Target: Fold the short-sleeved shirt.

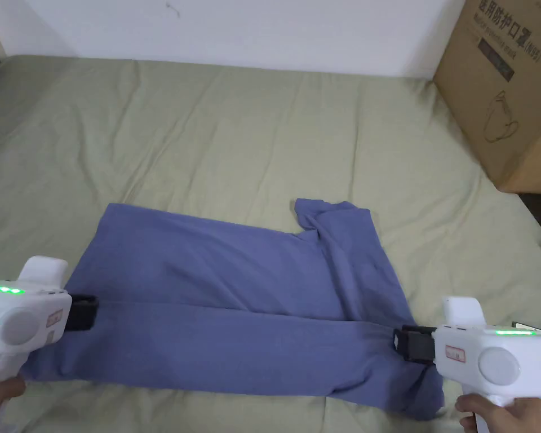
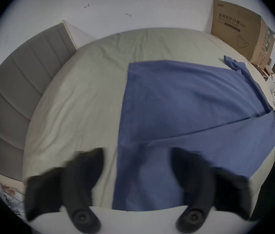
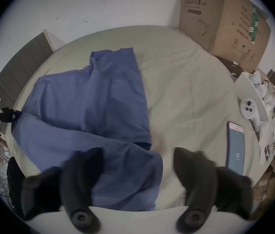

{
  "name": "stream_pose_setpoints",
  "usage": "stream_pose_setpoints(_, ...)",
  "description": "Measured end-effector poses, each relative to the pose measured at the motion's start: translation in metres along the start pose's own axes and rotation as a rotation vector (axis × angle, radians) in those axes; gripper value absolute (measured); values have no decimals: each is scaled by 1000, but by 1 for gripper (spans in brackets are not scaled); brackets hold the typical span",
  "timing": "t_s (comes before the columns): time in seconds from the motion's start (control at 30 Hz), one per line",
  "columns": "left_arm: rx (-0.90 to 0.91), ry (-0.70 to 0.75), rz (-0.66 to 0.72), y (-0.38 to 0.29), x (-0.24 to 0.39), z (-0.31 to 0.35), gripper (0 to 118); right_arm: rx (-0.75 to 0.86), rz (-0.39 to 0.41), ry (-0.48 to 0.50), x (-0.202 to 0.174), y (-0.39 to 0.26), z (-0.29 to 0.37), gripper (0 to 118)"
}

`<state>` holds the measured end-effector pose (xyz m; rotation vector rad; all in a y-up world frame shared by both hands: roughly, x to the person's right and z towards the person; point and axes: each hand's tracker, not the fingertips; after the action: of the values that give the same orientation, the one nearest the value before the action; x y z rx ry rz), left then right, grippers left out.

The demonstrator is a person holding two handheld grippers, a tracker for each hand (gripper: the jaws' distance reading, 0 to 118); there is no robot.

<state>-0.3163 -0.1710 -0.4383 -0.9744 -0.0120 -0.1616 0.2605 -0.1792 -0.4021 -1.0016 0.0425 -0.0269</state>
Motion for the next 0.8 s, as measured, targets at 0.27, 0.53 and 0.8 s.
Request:
stream_pose_setpoints(0.27,289,-171,243,-49,-5,107,94,306,-197,111,-1,-62,128,92)
stream_pose_setpoints(0.53,455,-168,251,-98,35,205,0,437,-136,137,-43,-90,205,2)
stream_pose_setpoints(0.8,419,-202,303,-114,44,209,0,97,-299,125,-10,-47,124,19)
